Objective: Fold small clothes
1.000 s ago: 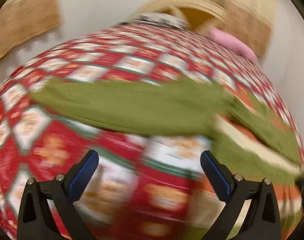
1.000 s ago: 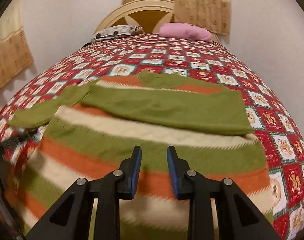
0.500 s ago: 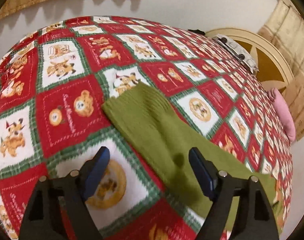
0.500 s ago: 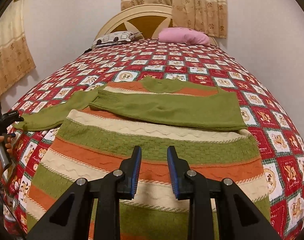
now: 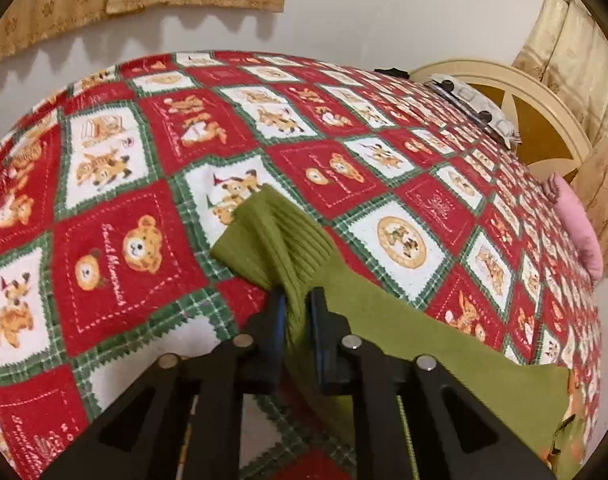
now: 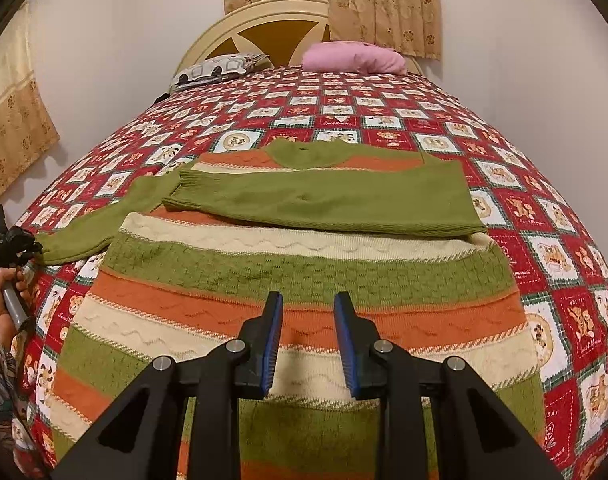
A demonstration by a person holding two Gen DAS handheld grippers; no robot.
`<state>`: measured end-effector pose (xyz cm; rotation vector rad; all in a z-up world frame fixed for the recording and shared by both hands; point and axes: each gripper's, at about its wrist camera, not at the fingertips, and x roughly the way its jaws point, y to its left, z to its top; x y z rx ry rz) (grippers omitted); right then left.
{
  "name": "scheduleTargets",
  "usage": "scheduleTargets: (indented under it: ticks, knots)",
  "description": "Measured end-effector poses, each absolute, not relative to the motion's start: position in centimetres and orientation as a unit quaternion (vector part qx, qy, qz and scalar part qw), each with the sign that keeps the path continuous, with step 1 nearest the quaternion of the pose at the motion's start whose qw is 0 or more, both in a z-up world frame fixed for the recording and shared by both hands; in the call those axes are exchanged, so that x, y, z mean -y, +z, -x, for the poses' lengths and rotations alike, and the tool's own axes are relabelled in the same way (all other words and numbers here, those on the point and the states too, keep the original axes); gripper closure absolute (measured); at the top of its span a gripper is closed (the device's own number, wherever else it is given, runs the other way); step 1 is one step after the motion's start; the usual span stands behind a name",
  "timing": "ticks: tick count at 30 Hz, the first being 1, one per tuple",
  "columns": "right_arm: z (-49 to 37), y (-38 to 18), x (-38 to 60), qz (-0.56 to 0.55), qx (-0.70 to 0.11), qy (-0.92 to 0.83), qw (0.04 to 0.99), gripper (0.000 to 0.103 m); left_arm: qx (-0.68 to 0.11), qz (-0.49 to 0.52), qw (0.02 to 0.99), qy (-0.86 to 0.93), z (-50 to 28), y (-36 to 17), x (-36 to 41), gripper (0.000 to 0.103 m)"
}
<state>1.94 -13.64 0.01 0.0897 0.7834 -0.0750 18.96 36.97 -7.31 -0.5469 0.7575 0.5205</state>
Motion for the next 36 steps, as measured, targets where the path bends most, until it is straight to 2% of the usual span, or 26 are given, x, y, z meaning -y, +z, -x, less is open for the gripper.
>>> scheduleTargets:
  ticks: [7, 11, 16, 22, 26, 29, 30, 31, 32, 33, 34, 36]
  knots:
    - [-1.3, 0.1, 14.3, -0.056, -0.38, -0.041, 0.922, 0.076, -0.313, 0.204, 0.903, 0.209, -19.4, -2.6, -32.5, 0.092]
    - [-1.0, 0.2, 14.9, -0.07, -0.374, -0.046, 0.923, 0.076, -0.266, 0.144, 0.943, 0.139, -19.0, 2.0, -24.8, 0.092]
    - [-0.9, 0.0, 15.6, -0.084, -0.375, -0.048, 0.922, 0.076, -0.242, 0.081, 0.966, 0.049, -18.2, 4.5, -14.6, 0.095]
    - [-0.5, -0.4, 16.9, -0.096, -0.38, -0.055, 0.918, 0.076, -0.256, 0.019, 0.966, -0.041, -17.2, 2.6, -4.9, 0.095]
    - [-0.3, -0.8, 17.8, -0.107, -0.385, -0.058, 0.915, 0.076, -0.316, -0.022, 0.946, -0.075, -17.8, -1.6, -0.7, 0.095]
    - [-0.4, -0.9, 18.2, -0.11, -0.39, -0.056, 0.913, 0.076, -0.357, -0.043, 0.929, -0.088, -17.7, -3.9, 0.5, 0.087]
    - [-0.4, -0.9, 18.3, -0.113, -0.391, -0.054, 0.912, 0.075, -0.366, -0.045, 0.925, -0.094, -17.5, -4.2, 0.3, 0.081]
    - [-0.4, -0.9, 18.4, -0.117, -0.39, -0.051, 0.912, 0.067, -0.375, -0.046, 0.921, -0.098, -17.2, -4.2, 0.1, 0.072]
    - [-0.5, -0.8, 18.5, -0.124, -0.389, -0.047, 0.912, 0.06, -0.381, -0.045, 0.918, -0.101, -16.7, -4.0, -0.4, 0.048]
    - [-0.7, -0.5, 18.7, -0.134, -0.384, -0.04, 0.913, 0.048, -0.383, -0.039, 0.917, -0.102, -16.1, -3.6, -1.3, 0.029]
    - [-0.8, -0.2, 18.8, -0.138, -0.38, -0.034, 0.914, 0.045, -0.369, -0.028, 0.923, -0.103, -15.2, -2.8, -2.7, 0.025]
    - [-1.6, 1.1, 18.4, -0.141, -0.364, -0.016, 0.92, 0.045, -0.338, -0.013, 0.938, -0.082, -13.3, -1.7, -5.5, 0.023]
